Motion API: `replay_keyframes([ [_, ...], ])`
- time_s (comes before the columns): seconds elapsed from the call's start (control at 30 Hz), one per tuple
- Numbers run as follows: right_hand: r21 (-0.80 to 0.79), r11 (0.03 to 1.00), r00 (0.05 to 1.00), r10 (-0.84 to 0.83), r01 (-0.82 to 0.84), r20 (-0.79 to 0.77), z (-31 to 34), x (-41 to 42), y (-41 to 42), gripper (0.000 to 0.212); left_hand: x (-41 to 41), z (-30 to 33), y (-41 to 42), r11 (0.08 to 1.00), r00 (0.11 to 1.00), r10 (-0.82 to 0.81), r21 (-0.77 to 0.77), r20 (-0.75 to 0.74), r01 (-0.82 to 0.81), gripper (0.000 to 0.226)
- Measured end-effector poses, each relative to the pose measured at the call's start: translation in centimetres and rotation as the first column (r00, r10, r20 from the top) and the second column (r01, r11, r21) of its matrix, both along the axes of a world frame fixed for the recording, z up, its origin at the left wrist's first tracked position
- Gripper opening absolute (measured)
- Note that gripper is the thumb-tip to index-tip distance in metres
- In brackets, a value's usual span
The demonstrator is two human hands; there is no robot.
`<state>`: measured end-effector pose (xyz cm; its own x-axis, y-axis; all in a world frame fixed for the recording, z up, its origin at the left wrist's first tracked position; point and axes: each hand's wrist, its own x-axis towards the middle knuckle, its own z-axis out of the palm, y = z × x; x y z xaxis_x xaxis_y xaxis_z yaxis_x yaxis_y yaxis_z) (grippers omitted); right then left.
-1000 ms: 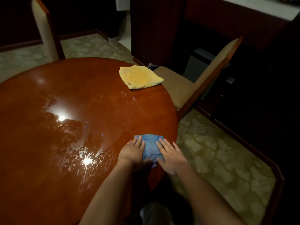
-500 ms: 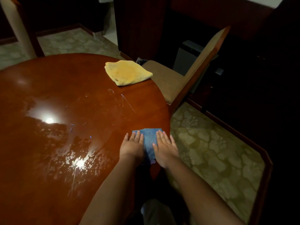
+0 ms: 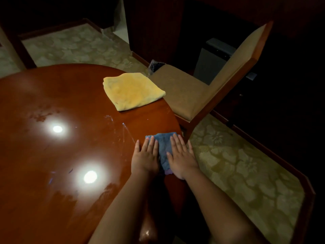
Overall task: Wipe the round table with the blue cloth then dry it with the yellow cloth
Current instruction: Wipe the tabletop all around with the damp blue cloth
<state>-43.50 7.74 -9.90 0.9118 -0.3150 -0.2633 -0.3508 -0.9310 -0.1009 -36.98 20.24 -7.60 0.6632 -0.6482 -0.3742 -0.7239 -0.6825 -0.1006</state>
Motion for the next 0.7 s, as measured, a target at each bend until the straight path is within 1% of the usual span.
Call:
replay_keyframes([
  [0.07, -0.009, 0.999, 0.999, 0.045, -0.045, -0.009, 0.0, 2.0, -1.7, 0.071, 1.6, -0.1, -1.3, 1.0, 1.0, 0.025, 0.007, 0.008, -0.025, 0.058],
  [0.1, -0.01, 0.998, 0.998, 0.063, -0.063, -0.007, -0.1, 3.1, -2.4, 0.07, 2.3, -0.1, -1.9, 0.999, 0.999, 0.041, 0.011, 0.011, -0.041, 0.058],
  [0.2, -0.036, 0.991, 0.991, 0.132, -0.132, 0.009, -0.2, 6.1, -4.2, 0.088, 4.5, -0.1, -3.4, 0.996, 0.996, 0.084, 0.019, 0.022, -0.084, 0.059],
  [0.27, -0.031, 0.986, 0.987, 0.162, -0.162, 0.013, -0.4, 8.0, -5.1, 0.089, 6.1, -0.1, -4.1, 0.995, 0.995, 0.101, 0.024, 0.022, -0.101, 0.059],
  [0.33, -0.03, 0.983, 0.983, 0.18, -0.18, 0.016, -0.3, 9.7, -5.7, 0.083, 7.7, 0.0, -4.7, 0.993, 0.993, 0.116, 0.036, 0.019, -0.117, 0.059],
  [0.4, -0.033, 0.981, 0.981, 0.194, -0.193, 0.011, -0.4, 11.3, -6.3, 0.064, 9.1, 0.1, -5.1, 0.99, 0.991, 0.134, 0.051, 0.02, -0.135, 0.059],
  [0.43, -0.026, 0.98, 0.98, 0.199, -0.198, 0.009, -0.4, 12.1, -6.6, 0.061, 9.7, 0.1, -5.3, 0.988, 0.989, 0.145, 0.055, 0.019, -0.146, 0.059],
  [0.57, -0.022, 0.973, 0.973, 0.232, -0.232, 0.007, -0.3, 14.3, -7.4, 0.061, 11.5, 0.0, -6.0, 0.981, 0.982, 0.187, 0.059, 0.012, -0.187, 0.059],
  [0.7, -0.017, 0.974, 0.974, 0.224, -0.224, -0.009, -0.1, 14.7, -7.3, 0.061, 11.8, 0.1, -6.1, 0.98, 0.981, 0.192, 0.048, 0.006, -0.192, 0.058],
])
